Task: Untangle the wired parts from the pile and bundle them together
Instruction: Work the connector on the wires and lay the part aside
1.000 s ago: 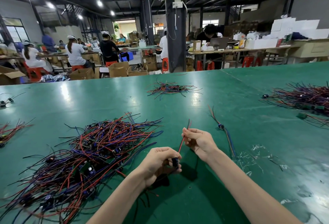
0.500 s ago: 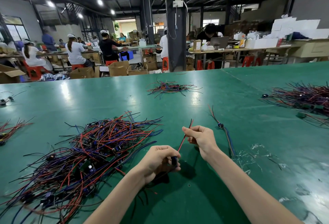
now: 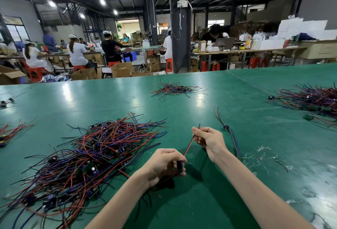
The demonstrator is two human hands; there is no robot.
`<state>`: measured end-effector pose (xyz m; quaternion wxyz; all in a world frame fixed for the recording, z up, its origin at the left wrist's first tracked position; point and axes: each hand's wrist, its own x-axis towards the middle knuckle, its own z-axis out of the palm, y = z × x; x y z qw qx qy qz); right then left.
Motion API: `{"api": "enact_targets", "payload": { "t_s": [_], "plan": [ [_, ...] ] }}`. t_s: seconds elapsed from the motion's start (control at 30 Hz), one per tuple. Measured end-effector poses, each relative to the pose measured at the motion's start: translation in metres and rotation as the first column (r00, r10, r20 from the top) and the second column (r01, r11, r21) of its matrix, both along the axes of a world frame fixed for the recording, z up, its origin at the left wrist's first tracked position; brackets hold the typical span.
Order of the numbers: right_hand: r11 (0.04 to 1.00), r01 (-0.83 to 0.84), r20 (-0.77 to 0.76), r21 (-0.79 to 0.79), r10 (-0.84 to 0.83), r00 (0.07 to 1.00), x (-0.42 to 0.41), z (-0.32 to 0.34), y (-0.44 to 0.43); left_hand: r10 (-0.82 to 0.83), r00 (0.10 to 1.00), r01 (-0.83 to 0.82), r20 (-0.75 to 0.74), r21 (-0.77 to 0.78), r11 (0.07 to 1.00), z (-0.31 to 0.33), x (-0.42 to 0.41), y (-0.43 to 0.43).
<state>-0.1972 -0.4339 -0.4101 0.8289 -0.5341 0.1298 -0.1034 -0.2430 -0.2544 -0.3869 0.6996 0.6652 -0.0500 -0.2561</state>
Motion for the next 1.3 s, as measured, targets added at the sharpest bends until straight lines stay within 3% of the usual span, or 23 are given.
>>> {"api": "enact_targets", "payload": {
  "t_s": [0.3, 0.67, 0.9, 1.1, 1.2, 1.3],
  "plan": [
    [0.999, -0.015, 0.009, 0.031, 0.015, 1.0, -0.0032, 0.0043, -0.0038, -0.06, 0.998, 0.06, 0.001, -0.015, 0.998, -0.0018, -0.0019, -0.0005],
    [0.998, 0.056, -0.009, -0.04, -0.057, 0.998, -0.0031, -0.0008, -0.0015, -0.133, 0.991, 0.134, 0.027, -0.03, 0.991, -0.0049, -0.0022, -0.0001],
    [0.998, -0.021, -0.02, 0.062, 0.023, 1.0, -0.0035, 0.005, -0.0022, -0.16, 0.987, 0.161, 0.027, -0.056, 0.985, -0.0067, 0.0007, -0.0006],
    [0.998, 0.001, -0.034, 0.055, 0.001, 0.999, -0.0023, 0.0041, -0.0018, -0.164, 0.986, 0.165, 0.025, -0.074, 0.983, -0.004, 0.0008, 0.0003],
    [0.996, 0.014, -0.01, 0.087, -0.013, 1.0, -0.0025, 0.0048, -0.002, -0.115, 0.993, 0.118, 0.041, -0.086, 0.989, -0.003, 0.0027, 0.0027],
    [0.988, -0.067, -0.032, 0.139, 0.073, 0.997, -0.0065, 0.0082, 0.0006, 0.035, 0.998, -0.026, 0.052, -0.166, 0.986, -0.0005, 0.0058, 0.0028]
  ]
}}
